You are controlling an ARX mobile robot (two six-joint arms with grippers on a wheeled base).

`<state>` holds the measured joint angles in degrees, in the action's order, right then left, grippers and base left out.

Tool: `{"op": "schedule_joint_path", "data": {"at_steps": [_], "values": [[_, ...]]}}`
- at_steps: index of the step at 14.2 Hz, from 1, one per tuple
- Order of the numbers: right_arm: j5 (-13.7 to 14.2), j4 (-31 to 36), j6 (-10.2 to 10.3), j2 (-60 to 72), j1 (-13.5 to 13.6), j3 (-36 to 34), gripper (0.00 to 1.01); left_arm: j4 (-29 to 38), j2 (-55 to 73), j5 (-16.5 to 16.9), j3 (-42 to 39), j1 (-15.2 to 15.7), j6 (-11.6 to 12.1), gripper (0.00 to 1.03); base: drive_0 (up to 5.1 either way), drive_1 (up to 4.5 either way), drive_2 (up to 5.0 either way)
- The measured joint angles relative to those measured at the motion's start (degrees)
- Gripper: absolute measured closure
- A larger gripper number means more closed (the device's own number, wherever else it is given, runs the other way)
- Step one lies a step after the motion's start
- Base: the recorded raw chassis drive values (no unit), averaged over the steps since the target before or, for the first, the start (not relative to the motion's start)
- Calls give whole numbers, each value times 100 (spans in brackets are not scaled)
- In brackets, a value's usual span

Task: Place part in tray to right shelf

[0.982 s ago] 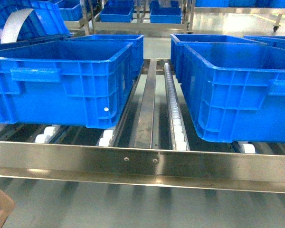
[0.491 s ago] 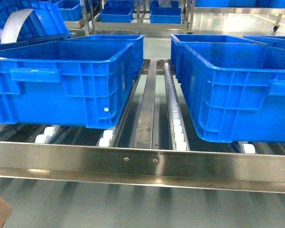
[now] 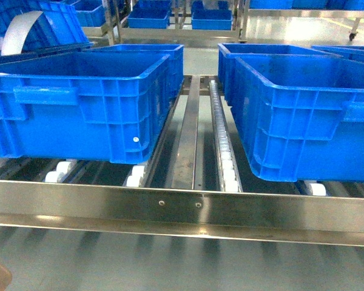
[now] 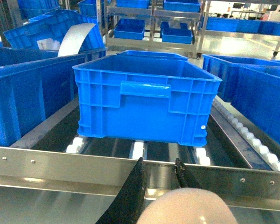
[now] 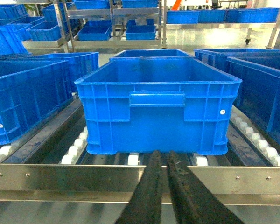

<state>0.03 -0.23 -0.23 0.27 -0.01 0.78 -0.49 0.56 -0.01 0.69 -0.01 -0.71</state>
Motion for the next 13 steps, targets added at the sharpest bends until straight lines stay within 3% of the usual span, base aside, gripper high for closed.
{"op": "schedule_joint_path", "data": {"at_steps": [3, 5, 8, 13], "values": [[-2, 0, 2, 0, 0, 0, 73, 0, 0, 0, 0, 0, -2, 91, 0, 0, 0], [-2, 0, 2, 0, 0, 0, 34, 0, 0, 0, 0, 0, -2, 91, 0, 0, 0], [-2, 0, 4, 0, 0, 0, 1, 0, 0, 0, 0, 0, -2, 91, 0, 0, 0], [-2, 0, 4, 0, 0, 0, 3, 0, 0, 0, 0, 0, -2, 91, 0, 0, 0]]}}
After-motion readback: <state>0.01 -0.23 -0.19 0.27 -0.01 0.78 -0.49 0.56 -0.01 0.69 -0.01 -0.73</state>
